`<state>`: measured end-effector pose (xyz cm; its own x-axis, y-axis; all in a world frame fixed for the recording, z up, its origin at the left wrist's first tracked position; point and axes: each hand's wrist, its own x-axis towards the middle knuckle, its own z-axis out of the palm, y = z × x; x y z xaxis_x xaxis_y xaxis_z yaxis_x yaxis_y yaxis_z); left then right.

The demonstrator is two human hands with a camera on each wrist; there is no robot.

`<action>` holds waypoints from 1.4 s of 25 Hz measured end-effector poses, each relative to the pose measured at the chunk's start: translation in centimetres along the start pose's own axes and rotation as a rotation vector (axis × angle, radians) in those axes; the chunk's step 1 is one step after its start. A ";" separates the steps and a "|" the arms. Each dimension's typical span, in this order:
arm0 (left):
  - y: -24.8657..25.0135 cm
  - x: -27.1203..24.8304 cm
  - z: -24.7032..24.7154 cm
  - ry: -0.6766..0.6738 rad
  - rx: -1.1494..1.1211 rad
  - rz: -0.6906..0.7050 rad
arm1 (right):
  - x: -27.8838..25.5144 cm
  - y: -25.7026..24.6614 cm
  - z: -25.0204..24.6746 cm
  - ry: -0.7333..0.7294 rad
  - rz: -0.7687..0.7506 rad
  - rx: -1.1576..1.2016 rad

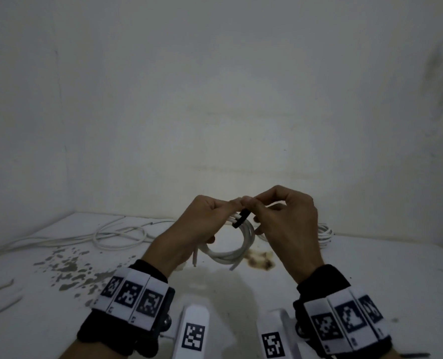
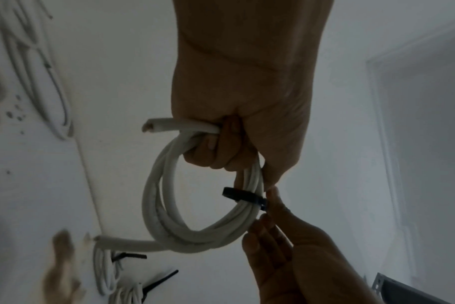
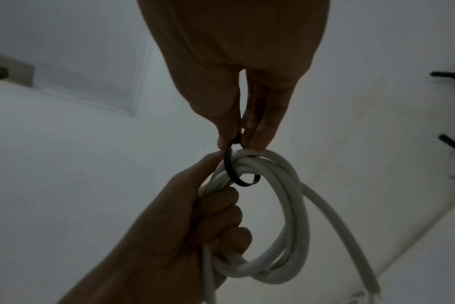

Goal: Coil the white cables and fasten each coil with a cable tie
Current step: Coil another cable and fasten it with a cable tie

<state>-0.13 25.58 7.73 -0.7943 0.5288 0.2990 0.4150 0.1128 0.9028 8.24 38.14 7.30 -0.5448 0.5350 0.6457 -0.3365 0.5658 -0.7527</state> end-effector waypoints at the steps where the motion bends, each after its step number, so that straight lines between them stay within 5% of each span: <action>1: -0.3 0.2 0.4 0.028 -0.003 0.003 | 0.0 0.1 0.2 0.058 -0.048 -0.091; 4: -1.3 0.9 1.4 0.213 0.115 0.092 | -0.2 -0.3 0.4 0.155 -0.213 -0.190; 9: -3.2 2.2 0.1 0.499 0.134 0.177 | -2.9 -0.6 2.1 -0.139 -0.499 -0.398; 13: -4.3 2.2 -0.1 0.551 0.084 0.252 | -4.8 -0.8 3.5 -0.180 -0.651 -0.519; 19: -3.5 1.7 1.1 0.463 0.116 0.380 | 0.3 -3.5 -1.9 0.197 -0.181 -0.223; 21: -4.1 2.0 1.4 0.470 0.162 0.336 | -0.2 -3.8 -1.4 0.129 -0.161 -0.237; 26: -4.7 2.3 0.3 0.527 0.137 0.265 | -6.1 -2.8 3.4 -0.348 -0.226 -0.264; 31: -4.5 1.8 0.8 0.479 0.189 0.235 | -1.3 -3.1 -0.6 0.000 -0.044 0.011; 35: -3.7 1.8 2.4 0.356 0.059 0.036 | -0.7 -4.1 -1.7 -0.019 -0.069 0.022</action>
<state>-2.07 28.12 4.18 -0.8793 0.2081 0.4283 0.4619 0.1538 0.8735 11.30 36.50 10.16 -0.5341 0.4835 0.6935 -0.3899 0.5870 -0.7095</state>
